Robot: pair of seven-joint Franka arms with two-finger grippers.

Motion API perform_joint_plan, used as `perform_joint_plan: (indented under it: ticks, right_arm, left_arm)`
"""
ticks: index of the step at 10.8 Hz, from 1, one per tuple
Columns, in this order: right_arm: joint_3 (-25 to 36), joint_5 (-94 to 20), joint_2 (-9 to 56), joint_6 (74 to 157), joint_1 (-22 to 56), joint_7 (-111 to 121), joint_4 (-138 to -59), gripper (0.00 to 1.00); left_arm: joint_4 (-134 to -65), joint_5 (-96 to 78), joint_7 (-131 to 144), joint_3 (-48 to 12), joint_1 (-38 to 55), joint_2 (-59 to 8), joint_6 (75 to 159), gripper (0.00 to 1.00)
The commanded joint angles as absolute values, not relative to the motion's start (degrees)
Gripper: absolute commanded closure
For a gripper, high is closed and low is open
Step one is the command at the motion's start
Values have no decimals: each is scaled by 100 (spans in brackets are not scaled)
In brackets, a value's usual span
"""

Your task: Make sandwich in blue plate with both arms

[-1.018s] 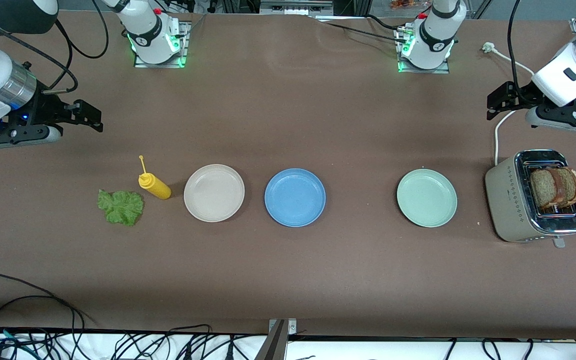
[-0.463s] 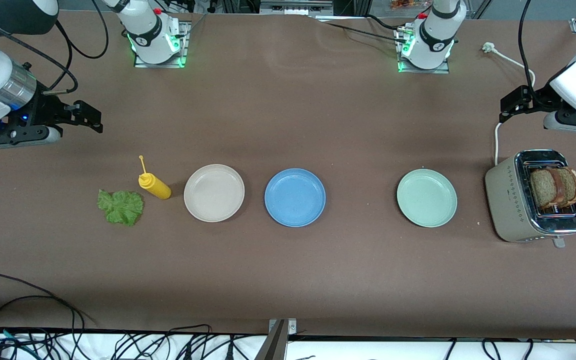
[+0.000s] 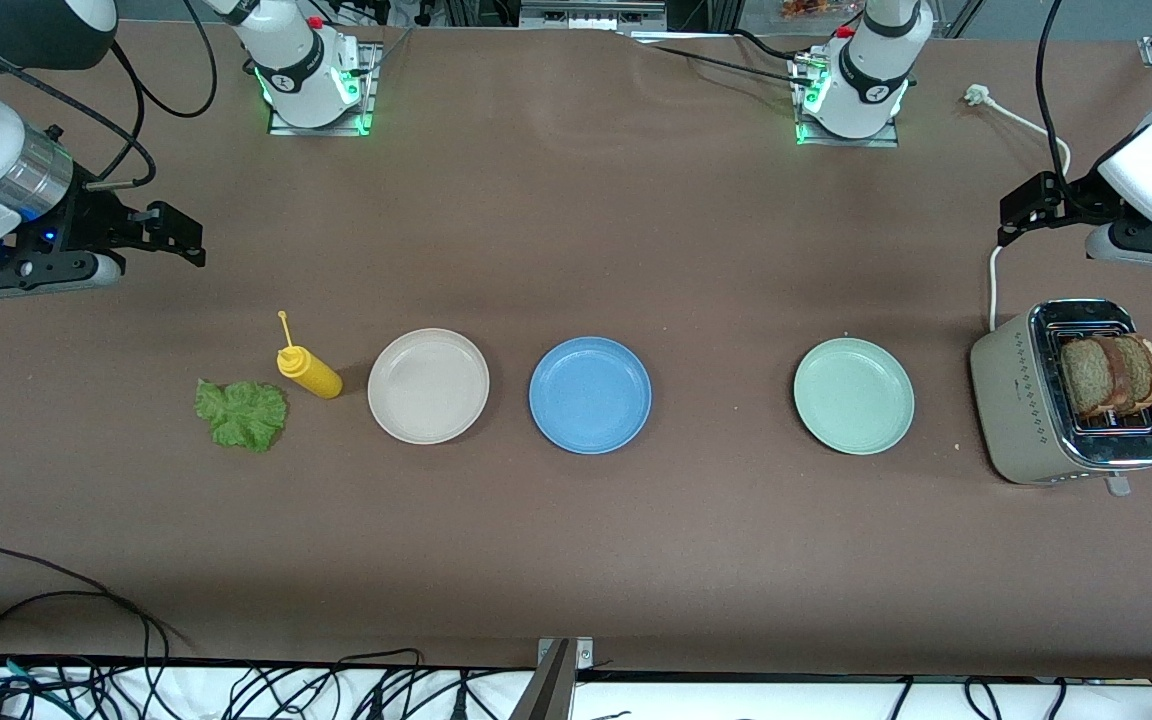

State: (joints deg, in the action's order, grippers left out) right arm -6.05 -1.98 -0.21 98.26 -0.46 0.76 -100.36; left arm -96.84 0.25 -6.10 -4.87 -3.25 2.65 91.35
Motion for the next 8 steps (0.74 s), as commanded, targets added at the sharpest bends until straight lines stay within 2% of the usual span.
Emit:
perform_joint_plan:
  ticks: [1,6,8]
  right_arm:
    - [-624,-105,0,9861,-44,53,-10046,0]
    - [-615,-97,52,9923,-44,53,-10072,0]
    - [-615,-88,53,9958,-44,53,-10099,0]
  left_arm:
    - [-9580,-114,-765,-483,-378,229,9053,0]
    - [-9326,-88,-1253,-475,-553,1,9062,0]
    - [-8975,-114,-1782,-483,-1052,-358,9062,0]
